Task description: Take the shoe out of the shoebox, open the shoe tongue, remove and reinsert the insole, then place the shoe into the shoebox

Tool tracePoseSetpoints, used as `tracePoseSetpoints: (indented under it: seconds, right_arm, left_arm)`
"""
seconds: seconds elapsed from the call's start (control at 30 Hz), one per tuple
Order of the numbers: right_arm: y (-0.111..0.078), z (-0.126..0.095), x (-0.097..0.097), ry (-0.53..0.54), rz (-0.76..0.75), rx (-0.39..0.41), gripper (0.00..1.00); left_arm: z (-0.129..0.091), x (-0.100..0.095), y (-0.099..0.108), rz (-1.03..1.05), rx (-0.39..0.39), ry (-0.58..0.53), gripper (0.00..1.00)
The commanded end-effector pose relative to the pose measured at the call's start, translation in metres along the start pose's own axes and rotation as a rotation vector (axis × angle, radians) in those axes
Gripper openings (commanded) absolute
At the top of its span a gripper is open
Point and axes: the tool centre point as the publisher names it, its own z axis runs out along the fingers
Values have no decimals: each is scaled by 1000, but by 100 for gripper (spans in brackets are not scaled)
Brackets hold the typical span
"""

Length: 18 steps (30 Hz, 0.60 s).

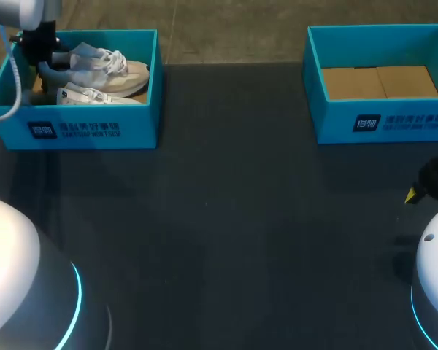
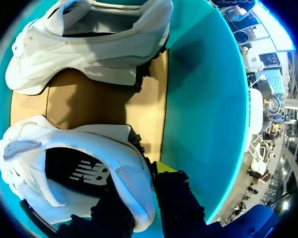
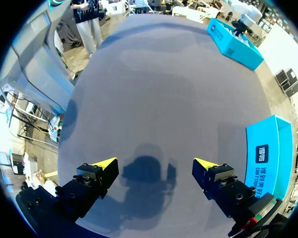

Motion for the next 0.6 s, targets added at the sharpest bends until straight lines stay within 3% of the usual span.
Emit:
tracePoseSetpoints:
  seconds: [0.03, 0.2, 0.27, 0.37, 0.6]
  right_arm:
    - [1, 1, 1, -2, 1, 4, 100]
    - [1, 1, 1, -2, 1, 4, 100]
    - [1, 1, 1, -2, 1, 4, 100]
    - [1, 1, 1, -2, 1, 4, 100]
    - [1, 1, 1, -2, 1, 4, 100]
  left_arm:
    - [4, -2, 5, 6, 13, -1, 0]
    - [4, 0, 5, 5, 21, -38, 0]
    - [3, 1, 4, 8, 21, -43, 30]
    - [2, 1, 4, 14, 18, -47, 44]
    - [-5, 1, 3, 1, 11, -78, 50]
